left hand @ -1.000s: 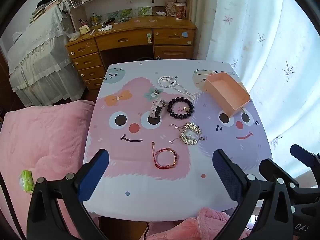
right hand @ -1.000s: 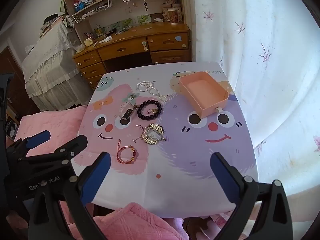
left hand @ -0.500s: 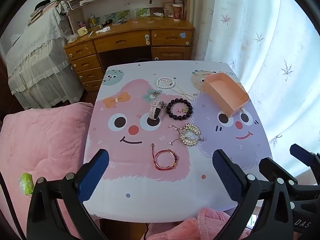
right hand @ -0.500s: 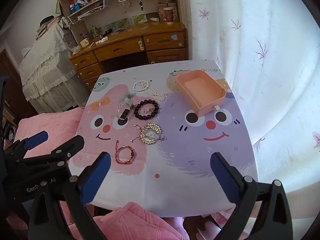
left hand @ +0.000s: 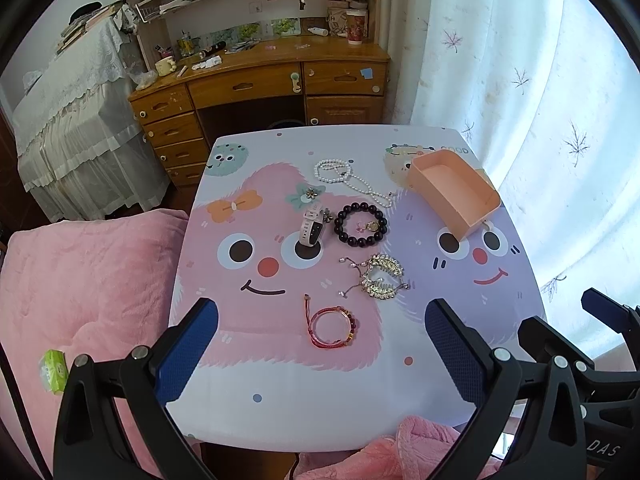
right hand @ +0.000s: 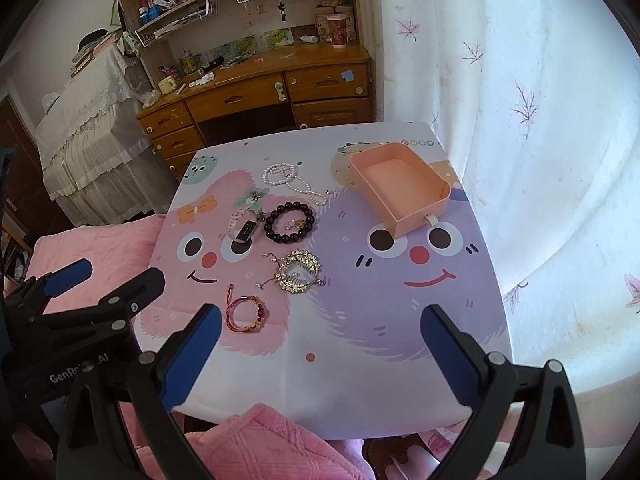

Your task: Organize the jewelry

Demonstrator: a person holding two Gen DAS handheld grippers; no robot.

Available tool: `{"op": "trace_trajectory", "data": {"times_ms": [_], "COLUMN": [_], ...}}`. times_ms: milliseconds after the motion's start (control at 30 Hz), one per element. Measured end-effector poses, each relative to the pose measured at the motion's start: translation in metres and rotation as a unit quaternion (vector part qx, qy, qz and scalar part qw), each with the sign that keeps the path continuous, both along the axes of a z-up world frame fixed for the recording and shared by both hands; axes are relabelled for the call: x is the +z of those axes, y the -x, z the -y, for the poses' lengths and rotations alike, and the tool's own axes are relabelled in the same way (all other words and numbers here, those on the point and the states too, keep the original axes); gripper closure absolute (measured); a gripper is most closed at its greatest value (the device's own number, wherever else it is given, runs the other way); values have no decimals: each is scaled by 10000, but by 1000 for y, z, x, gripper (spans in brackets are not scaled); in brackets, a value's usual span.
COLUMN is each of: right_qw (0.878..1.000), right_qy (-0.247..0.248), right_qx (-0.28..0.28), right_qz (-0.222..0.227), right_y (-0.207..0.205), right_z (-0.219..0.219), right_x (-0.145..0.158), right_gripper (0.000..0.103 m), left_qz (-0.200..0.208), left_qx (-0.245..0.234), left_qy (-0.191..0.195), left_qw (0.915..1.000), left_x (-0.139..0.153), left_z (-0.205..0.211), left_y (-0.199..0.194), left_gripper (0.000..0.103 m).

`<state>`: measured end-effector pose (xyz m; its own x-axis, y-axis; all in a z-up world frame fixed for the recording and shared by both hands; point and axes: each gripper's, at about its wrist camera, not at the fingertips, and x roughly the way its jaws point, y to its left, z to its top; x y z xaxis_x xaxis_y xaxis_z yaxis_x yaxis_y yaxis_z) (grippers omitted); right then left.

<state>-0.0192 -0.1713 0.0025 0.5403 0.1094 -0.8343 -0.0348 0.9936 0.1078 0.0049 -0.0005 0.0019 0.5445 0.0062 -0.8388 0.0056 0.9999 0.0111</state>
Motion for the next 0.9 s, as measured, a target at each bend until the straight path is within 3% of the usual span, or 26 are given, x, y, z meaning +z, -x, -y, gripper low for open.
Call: {"op": "trace_trajectory", "data": {"times_ms": [900], "right_qw": [10000], "right_qy": [47], "right_qx": [-1], "right_qz": [8], "right_y": [-3], "right_z": [-1], "right_x": [2], "right_gripper": [3], "left_qz": [-3], "left_qx": [-14], "left_qy": [-13], "left_qw": [10000], "left_x": [1], "left_z": [-2], "left_y": [-4], "left_gripper": [1]}}
